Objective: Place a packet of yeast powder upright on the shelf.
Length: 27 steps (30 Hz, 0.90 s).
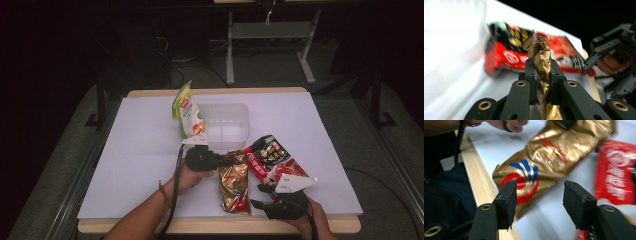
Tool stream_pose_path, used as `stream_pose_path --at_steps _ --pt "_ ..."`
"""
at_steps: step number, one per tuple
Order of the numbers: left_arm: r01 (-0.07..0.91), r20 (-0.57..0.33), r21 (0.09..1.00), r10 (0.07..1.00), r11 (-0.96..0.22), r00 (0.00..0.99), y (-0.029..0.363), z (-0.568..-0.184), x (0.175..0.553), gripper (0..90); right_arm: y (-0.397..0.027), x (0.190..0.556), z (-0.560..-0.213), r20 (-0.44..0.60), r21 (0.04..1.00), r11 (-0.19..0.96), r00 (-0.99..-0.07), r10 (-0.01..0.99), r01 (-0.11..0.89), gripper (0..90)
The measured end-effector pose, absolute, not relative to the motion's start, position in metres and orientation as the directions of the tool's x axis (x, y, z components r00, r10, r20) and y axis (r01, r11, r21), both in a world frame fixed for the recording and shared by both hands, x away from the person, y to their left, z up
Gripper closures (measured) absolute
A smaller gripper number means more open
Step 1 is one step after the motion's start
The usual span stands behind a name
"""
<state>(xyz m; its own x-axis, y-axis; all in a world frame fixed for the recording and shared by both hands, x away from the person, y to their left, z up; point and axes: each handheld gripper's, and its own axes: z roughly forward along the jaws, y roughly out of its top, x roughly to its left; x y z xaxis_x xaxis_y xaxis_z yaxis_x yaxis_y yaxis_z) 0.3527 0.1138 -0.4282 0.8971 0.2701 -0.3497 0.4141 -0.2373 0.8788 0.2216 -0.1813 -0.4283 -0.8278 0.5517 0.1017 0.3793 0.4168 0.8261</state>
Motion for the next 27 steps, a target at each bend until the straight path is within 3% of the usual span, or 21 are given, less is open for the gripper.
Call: stream_pose_path --at_steps 11,27 --pt "0.332 -0.270 0.935 0.359 -0.124 0.894 0.152 -0.402 0.347 85.0 -0.223 0.229 -0.409 0.033 0.867 0.366 -0.771 0.636 0.339 45.0" --pt "0.264 -0.205 0.961 0.438 -0.079 0.876 0.174 -0.387 0.342 85.6 -0.272 0.251 -0.410 -0.049 0.863 0.355 -0.640 0.767 0.360 43.4"
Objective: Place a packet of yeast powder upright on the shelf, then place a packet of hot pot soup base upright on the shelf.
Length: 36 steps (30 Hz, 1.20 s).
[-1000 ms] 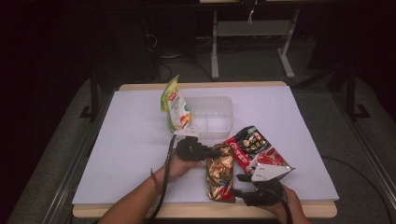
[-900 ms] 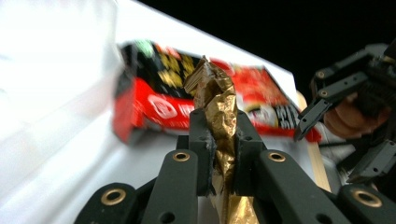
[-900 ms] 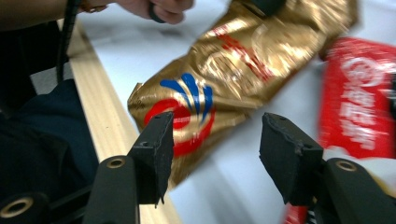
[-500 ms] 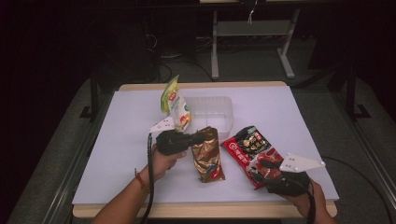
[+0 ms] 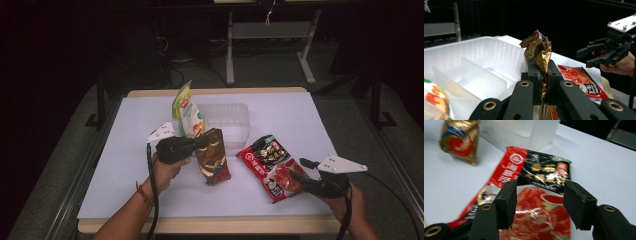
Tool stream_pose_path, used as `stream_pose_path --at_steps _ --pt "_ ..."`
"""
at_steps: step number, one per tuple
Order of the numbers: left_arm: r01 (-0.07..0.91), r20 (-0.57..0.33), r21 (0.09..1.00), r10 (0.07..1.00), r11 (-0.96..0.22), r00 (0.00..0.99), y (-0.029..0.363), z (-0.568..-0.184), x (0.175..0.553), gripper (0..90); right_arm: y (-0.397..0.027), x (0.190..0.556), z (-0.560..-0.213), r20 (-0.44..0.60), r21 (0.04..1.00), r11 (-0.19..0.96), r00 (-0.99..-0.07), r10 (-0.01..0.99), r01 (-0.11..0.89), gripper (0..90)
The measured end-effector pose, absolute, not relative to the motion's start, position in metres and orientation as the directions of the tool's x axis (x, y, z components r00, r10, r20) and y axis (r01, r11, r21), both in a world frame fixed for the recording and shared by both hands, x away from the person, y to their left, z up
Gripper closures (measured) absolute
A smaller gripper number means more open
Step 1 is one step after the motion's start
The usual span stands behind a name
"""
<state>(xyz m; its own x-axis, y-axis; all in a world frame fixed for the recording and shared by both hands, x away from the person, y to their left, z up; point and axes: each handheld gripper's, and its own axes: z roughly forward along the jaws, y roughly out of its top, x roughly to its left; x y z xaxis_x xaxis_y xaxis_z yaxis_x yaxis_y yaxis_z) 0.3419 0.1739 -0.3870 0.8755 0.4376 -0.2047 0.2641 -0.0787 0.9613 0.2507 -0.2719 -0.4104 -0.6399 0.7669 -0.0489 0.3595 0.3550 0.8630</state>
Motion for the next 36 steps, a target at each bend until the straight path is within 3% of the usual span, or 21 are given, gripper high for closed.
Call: stream_pose_path --at_steps 8,36 --pt "0.245 -0.193 0.968 0.453 -0.057 0.871 0.176 -0.380 0.340 85.7 -0.278 0.250 -0.409 -0.010 0.883 0.292 -0.607 0.794 0.367 40.4" --pt "0.166 -0.179 0.983 0.598 0.079 0.781 0.194 -0.353 0.347 85.8 -0.289 0.252 -0.420 -0.060 0.847 0.344 -0.568 0.821 0.407 41.4"
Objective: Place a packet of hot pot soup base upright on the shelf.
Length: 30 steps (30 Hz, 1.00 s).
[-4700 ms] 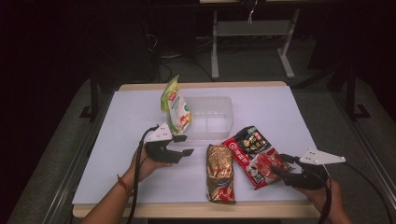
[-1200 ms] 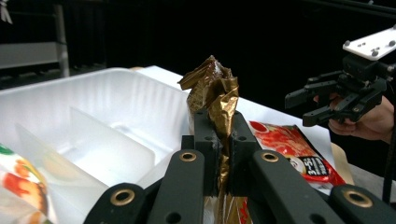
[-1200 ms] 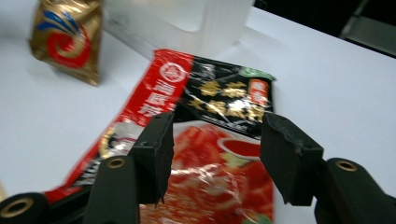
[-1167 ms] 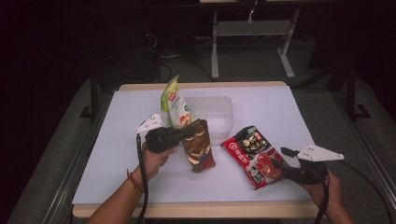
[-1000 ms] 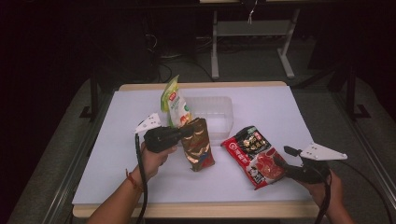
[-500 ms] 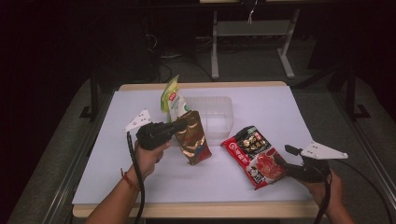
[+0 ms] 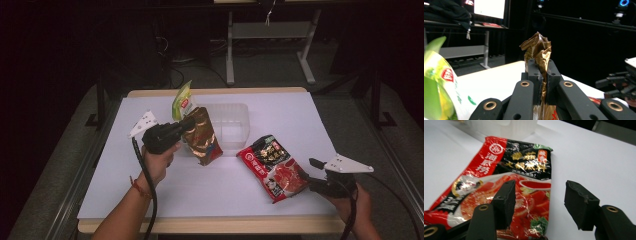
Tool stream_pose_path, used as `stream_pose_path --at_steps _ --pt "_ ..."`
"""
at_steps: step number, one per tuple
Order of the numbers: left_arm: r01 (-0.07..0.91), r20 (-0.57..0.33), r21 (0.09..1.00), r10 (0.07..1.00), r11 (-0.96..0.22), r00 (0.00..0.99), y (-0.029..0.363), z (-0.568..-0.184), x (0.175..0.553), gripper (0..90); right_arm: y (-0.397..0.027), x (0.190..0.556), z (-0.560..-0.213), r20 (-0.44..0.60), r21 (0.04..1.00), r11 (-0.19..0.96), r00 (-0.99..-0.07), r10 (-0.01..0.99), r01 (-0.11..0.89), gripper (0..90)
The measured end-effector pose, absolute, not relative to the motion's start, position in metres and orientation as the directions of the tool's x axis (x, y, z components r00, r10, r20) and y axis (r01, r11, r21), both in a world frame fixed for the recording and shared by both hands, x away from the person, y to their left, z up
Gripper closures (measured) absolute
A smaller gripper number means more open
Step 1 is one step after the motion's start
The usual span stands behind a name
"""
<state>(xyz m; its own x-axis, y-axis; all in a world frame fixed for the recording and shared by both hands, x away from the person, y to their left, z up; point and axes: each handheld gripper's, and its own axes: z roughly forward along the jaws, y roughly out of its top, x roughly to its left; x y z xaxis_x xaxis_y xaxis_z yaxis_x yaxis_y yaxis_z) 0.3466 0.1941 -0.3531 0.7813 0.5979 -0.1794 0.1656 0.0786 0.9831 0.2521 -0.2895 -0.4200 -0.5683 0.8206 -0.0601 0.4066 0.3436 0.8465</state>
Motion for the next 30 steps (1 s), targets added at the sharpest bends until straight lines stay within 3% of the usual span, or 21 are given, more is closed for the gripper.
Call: stream_pose_path --at_steps 18,30 --pt "0.131 -0.119 0.991 0.731 0.040 0.672 0.175 -0.328 0.382 85.9 -0.287 0.254 -0.425 -0.054 0.838 0.343 -0.562 0.826 0.424 40.5" --pt "0.151 -0.083 0.989 0.805 -0.009 0.588 0.145 -0.343 0.410 85.8 -0.286 0.254 -0.426 -0.051 0.833 0.352 -0.574 0.817 0.426 40.8"
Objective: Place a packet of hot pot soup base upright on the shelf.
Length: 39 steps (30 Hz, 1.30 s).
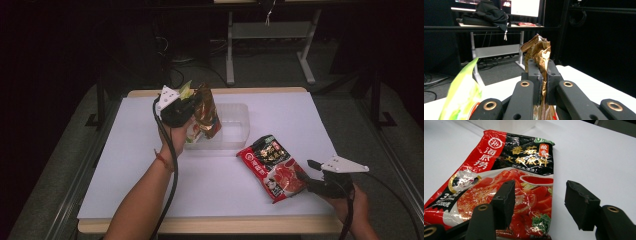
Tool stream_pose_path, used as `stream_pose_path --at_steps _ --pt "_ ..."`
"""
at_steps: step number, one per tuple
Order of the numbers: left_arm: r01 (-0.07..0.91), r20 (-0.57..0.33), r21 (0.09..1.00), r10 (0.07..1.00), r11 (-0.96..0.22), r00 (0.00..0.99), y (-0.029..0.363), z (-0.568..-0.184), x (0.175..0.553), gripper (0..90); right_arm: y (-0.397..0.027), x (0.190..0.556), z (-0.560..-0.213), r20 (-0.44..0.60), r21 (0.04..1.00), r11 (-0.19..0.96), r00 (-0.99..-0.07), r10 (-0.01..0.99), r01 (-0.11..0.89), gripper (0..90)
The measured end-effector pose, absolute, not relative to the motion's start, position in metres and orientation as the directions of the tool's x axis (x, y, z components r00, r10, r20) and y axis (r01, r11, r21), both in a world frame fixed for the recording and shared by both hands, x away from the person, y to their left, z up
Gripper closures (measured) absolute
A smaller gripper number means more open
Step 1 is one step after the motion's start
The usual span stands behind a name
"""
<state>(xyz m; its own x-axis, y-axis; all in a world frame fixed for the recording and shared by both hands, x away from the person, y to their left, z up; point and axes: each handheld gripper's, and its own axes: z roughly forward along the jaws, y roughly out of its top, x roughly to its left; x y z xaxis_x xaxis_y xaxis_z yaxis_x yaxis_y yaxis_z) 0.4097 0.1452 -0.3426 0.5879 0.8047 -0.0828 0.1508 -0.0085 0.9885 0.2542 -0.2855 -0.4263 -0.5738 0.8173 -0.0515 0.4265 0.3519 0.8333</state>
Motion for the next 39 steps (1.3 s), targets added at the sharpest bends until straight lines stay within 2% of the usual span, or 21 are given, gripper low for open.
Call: stream_pose_path --at_steps 3,15,24,39 --pt "0.153 -0.064 0.988 0.815 -0.031 0.576 0.138 -0.349 0.413 85.8 -0.285 0.254 -0.427 -0.051 0.832 0.353 -0.575 0.817 0.428 40.8" --pt "0.195 -0.101 0.981 0.805 -0.018 0.585 0.129 -0.373 0.420 85.2 -0.283 0.254 -0.428 -0.055 0.829 0.362 -0.581 0.812 0.428 40.8" --pt "0.164 -0.046 0.984 0.792 -0.069 0.609 0.131 -0.379 0.414 84.9 -0.283 0.255 -0.429 -0.055 0.826 0.361 -0.576 0.816 0.432 40.8" --pt "0.167 -0.031 0.980 0.752 -0.107 0.659 0.144 -0.386 0.405 74.4 -0.283 0.256 -0.430 -0.058 0.820 0.370 -0.578 0.814 0.438 41.1"
